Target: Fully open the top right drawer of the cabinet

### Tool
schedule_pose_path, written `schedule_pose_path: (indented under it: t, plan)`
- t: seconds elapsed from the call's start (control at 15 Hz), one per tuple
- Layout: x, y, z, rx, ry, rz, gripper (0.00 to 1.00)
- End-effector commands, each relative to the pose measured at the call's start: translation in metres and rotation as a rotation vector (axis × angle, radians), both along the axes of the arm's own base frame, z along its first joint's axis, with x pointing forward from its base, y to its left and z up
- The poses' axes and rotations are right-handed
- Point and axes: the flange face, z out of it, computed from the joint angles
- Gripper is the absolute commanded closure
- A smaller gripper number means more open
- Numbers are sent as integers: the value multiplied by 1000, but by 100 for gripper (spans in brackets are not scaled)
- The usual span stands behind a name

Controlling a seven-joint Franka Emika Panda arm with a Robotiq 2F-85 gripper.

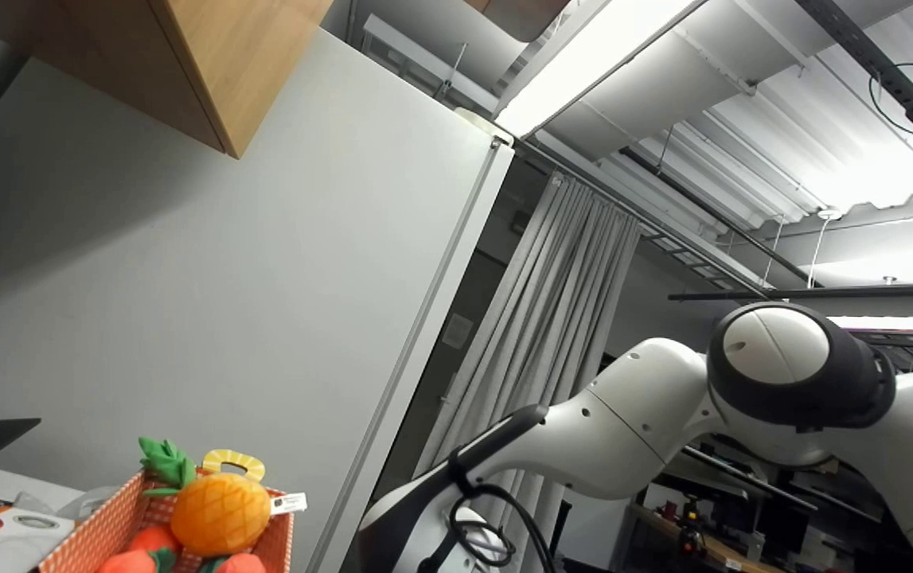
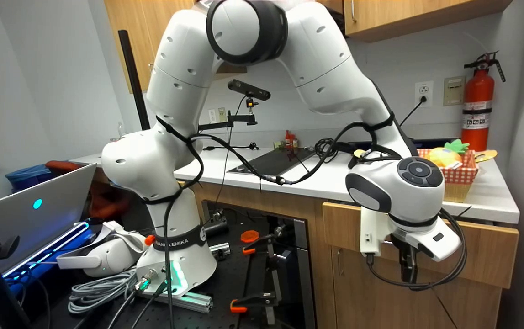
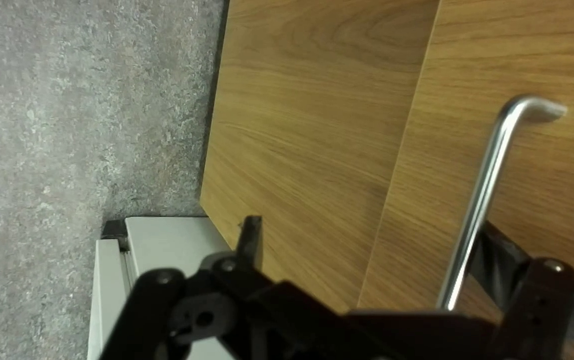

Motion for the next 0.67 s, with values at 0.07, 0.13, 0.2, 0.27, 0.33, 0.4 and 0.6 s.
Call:
schedule_pose_path:
  t: [0.07,0.13,0.2,0.27,0.33,0.4,0.6]
  plan:
    - [-2,-21,1,-24,-33,-14,0]
    - [-4,-26,4,-32,-35,-12,0]
    - [-5,-31,6,-38,-38,-12,0]
    - [-7,-37,9,-43,-38,-15,0]
    - [-8,-43,11,-49,-40,-18,0]
    - [-10,-50,12,-52,-38,-27,0]
    - [-18,-69,17,-74,-35,-46,0]
